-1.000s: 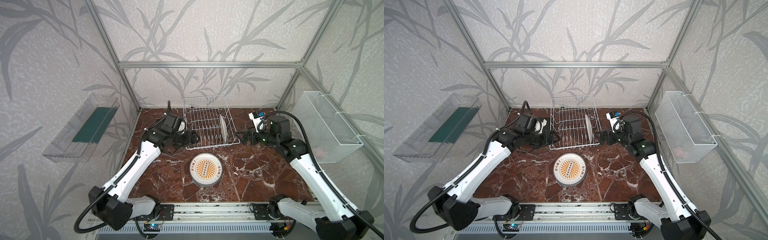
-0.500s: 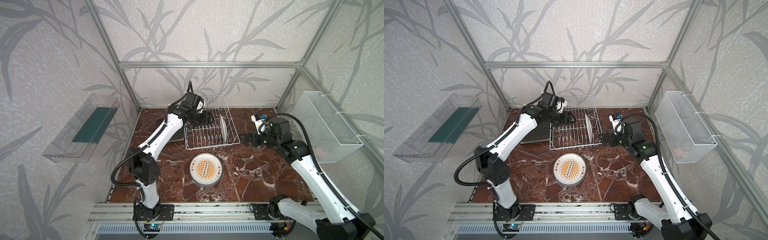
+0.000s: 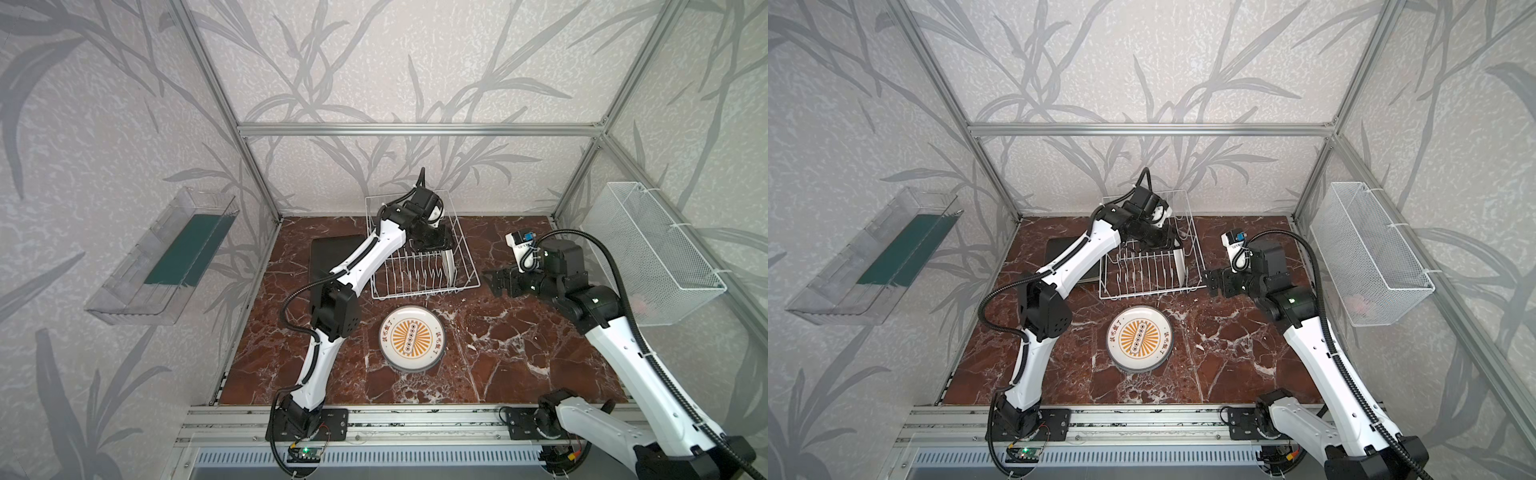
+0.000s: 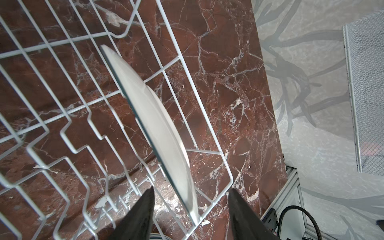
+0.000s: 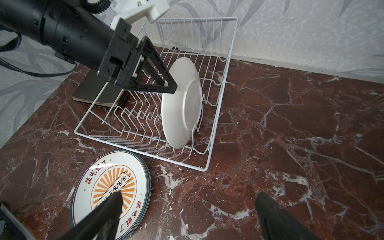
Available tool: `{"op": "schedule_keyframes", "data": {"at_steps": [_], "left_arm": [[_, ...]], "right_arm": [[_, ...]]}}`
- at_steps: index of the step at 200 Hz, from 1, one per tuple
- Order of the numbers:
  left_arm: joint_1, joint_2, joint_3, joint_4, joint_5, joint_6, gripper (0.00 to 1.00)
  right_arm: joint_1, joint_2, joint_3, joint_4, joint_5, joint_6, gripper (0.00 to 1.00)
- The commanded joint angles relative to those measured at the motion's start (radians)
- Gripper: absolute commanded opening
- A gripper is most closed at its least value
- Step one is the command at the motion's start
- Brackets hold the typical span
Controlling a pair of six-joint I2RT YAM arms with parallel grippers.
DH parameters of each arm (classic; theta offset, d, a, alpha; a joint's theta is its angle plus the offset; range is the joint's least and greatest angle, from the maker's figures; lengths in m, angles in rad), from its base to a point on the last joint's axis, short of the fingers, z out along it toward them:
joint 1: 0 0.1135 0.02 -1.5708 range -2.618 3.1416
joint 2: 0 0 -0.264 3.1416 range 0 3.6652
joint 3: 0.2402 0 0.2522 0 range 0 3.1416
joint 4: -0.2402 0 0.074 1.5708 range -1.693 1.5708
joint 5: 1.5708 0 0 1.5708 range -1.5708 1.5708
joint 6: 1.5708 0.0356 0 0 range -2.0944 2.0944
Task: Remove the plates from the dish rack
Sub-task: 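Reach the left gripper up into the rack toward the last plate, then close the left gripper on the rim of the last plate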
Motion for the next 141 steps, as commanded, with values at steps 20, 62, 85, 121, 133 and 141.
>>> {"op": "schedule_keyframes", "data": {"at_steps": [20,62,85,121,133,141], "left_arm": [[-0.005,0.055,0.064,-0.042,-0.031,-0.018,0.44],[-0.006,0.07,0.066,-0.039,-0.016,-0.015,0.24],[-0.007,0.069,0.067,-0.042,-0.001,-0.014,0.19],[-0.012,0.069,0.067,-0.044,0.031,-0.017,0.1],[-0.015,0.069,0.067,-0.039,0.045,-0.016,0.09],[-0.015,0.07,0.067,-0.038,0.045,-0.017,0.09]], "right_arm": [[-0.007,-0.014,-0.012,0.001,0.01,-0.027,0.99],[-0.009,-0.011,-0.012,0.006,0.009,-0.03,0.99],[-0.01,-0.007,-0.008,0.009,0.005,-0.029,0.99],[-0.011,-0.006,-0.003,0.012,0.0,-0.023,0.99],[-0.011,-0.006,-0.004,0.014,-0.003,-0.021,0.99],[-0.011,-0.004,-0.003,0.013,-0.002,-0.021,0.99]]}}
